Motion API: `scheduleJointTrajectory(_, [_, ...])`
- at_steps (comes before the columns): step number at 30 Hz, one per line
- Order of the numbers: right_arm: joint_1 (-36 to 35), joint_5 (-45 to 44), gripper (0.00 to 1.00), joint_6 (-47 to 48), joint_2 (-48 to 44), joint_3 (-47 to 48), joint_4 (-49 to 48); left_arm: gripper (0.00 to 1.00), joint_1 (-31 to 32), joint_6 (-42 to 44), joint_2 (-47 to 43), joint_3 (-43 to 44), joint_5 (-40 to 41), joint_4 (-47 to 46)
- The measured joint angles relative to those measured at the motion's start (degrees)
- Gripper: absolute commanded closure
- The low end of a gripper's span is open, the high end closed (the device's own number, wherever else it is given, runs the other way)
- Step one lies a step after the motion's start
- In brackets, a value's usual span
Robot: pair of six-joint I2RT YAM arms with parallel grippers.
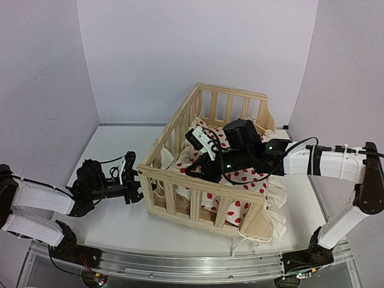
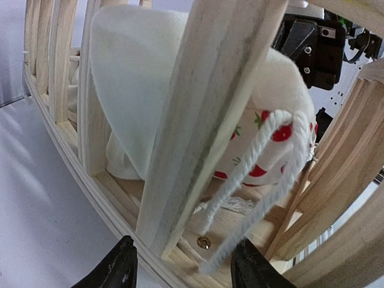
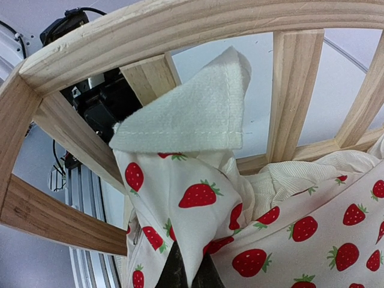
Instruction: Set up the pet bed
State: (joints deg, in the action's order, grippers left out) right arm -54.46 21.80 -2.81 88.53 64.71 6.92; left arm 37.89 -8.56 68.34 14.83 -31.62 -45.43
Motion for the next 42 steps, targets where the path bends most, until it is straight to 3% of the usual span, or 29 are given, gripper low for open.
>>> scheduleJointTrajectory(5, [0.0, 0.0, 1.00, 0.0, 0.0, 0.0, 0.0, 0.82, 0.0, 1.0, 4.3, 2.9, -0.8, -2.7])
scheduleJointTrajectory(7, [0.0, -0.1, 1.00, 0.0, -0.1, 0.0, 0.1, 0.85, 0.0, 1.1, 4.6, 3.1, -1.2, -2.8])
scheduleJointTrajectory(10, [0.0, -0.5, 1.00, 0.2, -0.6, -0.3, 0.1, 0.98, -0.1, 1.0, 2.3, 2.7, -1.2, -1.4])
scheduleJointTrajectory(12, [0.0, -1.2, 1.00, 0.3, -1.6, -0.8, 0.1, 0.99, -0.1, 1.4, -2.0, 2.6, -1.0, 3.1])
scheduleJointTrajectory(20, [0.0, -3.2, 1.00, 0.7, -4.0, -2.6, -1.0, 1.00, 0.0, 2.1, -20.9, 5.6, 2.4, 26.5])
scheduleJointTrajectory(30, [-0.1, -3.2, 1.00, 0.9, -4.0, -3.6, -2.9, 0.98, 0.3, 2.6, -23.3, 27.1, 8.8, 57.8])
scheduleJointTrajectory(33, [-0.2, -2.7, 1.00, 1.0, -4.0, -3.6, -3.8, 0.91, 0.5, 1.9, -23.3, 29.6, 11.7, 64.6])
scheduleJointTrajectory(35, [-0.2, -1.9, 1.00, 1.2, -4.0, -3.6, -4.0, 0.78, 0.5, 0.9, -23.3, 30.1, 14.4, 68.0])
scheduleJointTrajectory(42, [0.6, 1.0, 1.00, 3.9, -3.4, -1.7, 3.3, 0.67, 0.1, -7.4, -22.7, 27.4, 24.9, 71.8])
